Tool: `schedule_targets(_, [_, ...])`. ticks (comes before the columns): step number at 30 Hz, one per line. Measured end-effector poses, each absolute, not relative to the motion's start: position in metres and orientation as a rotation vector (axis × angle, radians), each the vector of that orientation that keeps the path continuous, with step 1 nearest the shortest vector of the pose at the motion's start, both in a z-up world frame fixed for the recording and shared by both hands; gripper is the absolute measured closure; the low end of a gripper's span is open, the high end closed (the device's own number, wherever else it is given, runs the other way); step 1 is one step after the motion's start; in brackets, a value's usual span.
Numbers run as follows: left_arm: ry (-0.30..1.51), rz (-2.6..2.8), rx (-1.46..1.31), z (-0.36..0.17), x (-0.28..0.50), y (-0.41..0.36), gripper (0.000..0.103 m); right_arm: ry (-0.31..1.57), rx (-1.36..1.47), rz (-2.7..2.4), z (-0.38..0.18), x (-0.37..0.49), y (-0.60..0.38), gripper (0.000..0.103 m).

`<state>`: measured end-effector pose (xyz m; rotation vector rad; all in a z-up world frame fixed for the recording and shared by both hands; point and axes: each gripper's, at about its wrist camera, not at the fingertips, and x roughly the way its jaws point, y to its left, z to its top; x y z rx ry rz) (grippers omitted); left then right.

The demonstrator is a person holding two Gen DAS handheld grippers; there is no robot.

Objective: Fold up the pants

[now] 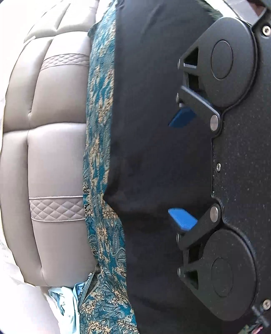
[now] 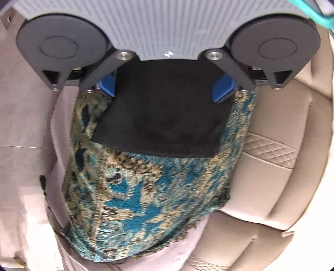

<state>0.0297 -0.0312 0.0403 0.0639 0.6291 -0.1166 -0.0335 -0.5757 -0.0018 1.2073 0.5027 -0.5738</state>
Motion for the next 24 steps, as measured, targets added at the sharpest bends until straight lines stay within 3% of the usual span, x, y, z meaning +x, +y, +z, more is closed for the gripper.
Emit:
schedule_targets(1, [0.636,-0.118,0.07,0.039,0.027,-0.031,0.037,0.492,1.215,-0.555,-0.002,-0.035,-0.573,0.012])
schedule_targets(4, [0.668,-0.114,0.092,0.031,0.022,-0.03,0.046,0.503,1.205,-0.559,-0.001,-0.033,-0.571,0.016])
schedule_targets(12, [0.672,-0.077,0.062,0.026,0.017,-0.014,0.046,0.515,1.08,-0.6,0.004,-0.022,-0.576,0.049])
schedule_targets(17, [0.669,-0.003,0.046,0.026,0.017,0.008,0.046,0.525,0.997,-0.598,0.004,-0.011,-0.58,0.06])
schedule_targets(19, [0.667,0.024,0.052,0.026,0.017,0.017,0.046,0.545,0.949,-0.632,0.005,-0.005,-0.579,0.089])
schedule_targets(24, [0.672,0.078,0.025,0.026,0.017,0.038,0.046,0.536,0.912,-0.678,0.009,0.001,-0.572,0.095])
